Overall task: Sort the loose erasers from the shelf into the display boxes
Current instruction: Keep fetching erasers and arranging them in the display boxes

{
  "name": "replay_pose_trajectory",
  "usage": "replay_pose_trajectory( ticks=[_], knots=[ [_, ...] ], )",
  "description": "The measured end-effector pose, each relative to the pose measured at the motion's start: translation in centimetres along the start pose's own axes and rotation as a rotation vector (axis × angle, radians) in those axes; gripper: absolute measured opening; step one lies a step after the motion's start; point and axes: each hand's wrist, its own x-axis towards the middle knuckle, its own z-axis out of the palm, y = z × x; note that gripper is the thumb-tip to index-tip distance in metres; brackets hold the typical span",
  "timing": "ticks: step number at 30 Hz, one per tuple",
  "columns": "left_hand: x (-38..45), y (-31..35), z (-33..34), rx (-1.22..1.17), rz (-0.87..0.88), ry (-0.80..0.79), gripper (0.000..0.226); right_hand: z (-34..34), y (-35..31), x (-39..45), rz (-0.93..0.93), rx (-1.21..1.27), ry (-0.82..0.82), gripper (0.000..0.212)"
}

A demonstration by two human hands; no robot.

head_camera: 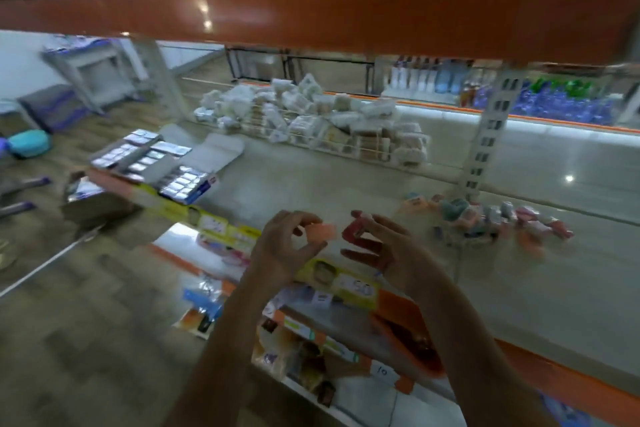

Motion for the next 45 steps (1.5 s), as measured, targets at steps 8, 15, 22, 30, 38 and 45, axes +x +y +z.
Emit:
replay_pose_trajectory(
  ticks=[8,15,22,30,38,45],
  knots=[
    [-2.4,-9.9,-10.8,-0.071,-0.078,0.068,0.033,13.7,8.0,5.9,-0.049,-0.322,-0.087,0.024],
    [-2.5,-19.5,-18.6,-0.059,-0.077,0.111,0.039,22.8,13.2,9.9,-0.171,-0.708,-0.096,0.015],
    [-0.3,-27.8,-22.8,-0.068,-0.123,0.110,0.043,28.1,15.9,16.7,-0.221,-0.855,-0.087,0.023],
    [7.6,-36.3,-28.6,-0.045,-0.047,0.106,0.033,35.3,16.3,28.6,-0.469,-1.136,-0.088,0.021],
    [18.5,-43.9,-35.8,0.013,-0.001,0.120,0.032,41.7,16.2,41.9,-0.425,-1.363,-0.055,0.029],
    [24.5,-50.3,-37.6,0.004,0.060,0.099,0.033,44.3,19.6,48.9,-0.420,-1.634,0.059,0.023]
  ],
)
